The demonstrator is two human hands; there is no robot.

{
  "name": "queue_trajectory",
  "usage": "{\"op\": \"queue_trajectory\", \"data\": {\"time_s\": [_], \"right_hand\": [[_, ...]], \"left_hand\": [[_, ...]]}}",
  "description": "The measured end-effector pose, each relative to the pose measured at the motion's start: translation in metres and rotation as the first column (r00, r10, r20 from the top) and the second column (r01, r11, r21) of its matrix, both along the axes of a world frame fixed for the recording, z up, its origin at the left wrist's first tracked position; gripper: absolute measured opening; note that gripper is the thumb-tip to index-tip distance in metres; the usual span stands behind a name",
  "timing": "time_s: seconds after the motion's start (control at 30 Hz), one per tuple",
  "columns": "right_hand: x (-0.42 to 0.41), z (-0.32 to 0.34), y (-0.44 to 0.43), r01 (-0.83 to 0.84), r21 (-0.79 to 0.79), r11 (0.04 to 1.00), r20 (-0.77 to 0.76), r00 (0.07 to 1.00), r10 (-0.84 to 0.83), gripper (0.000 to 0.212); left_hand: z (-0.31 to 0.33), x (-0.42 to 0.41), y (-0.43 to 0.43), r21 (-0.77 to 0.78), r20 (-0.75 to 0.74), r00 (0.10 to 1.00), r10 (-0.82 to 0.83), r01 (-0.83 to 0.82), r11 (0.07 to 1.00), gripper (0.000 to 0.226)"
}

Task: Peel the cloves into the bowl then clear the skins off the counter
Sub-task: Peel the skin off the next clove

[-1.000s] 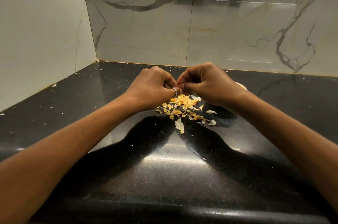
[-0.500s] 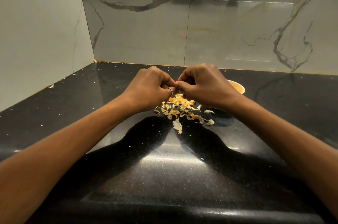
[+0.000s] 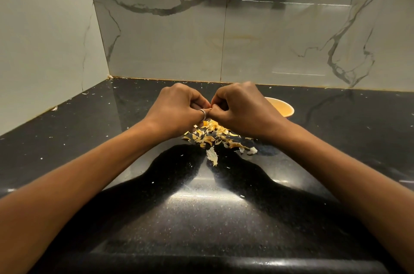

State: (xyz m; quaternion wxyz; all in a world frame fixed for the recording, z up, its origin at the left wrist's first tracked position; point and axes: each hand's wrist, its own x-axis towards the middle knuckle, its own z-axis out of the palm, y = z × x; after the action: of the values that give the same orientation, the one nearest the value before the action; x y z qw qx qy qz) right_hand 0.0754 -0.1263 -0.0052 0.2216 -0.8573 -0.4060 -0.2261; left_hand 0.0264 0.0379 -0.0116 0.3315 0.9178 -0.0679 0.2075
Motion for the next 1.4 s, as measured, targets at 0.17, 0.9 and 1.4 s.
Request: {"op": "queue_trajectory", "data": {"time_s": [0.17, 0.9, 1.4], "right_hand": [[-0.001, 0.002, 0.0, 0.011, -0.046, 0.999, -0.002, 1.0, -0.011, 0.024], [-0.002, 0.005, -0.011, -0.067, -0.007, 0.998, -0.268, 0.961, 0.063, 0.019], [0.001, 0.014, -0.016, -0.063, 0.248, 0.967, -0.697, 0.682, 0.223, 0.02]], "left_hand": [[0.0, 0.001, 0.0, -0.003, 0.017, 1.0, 0.016, -0.016, 1.0, 0.016], [0.007, -0.009, -0.001, 0.186, 0.134, 0.986, -0.101, 0.075, 0.98, 0.019], [0.012, -0.006, 0.008, -0.104, 0.018, 0.981, -0.195, 0.196, 0.975, 0.009]]}}
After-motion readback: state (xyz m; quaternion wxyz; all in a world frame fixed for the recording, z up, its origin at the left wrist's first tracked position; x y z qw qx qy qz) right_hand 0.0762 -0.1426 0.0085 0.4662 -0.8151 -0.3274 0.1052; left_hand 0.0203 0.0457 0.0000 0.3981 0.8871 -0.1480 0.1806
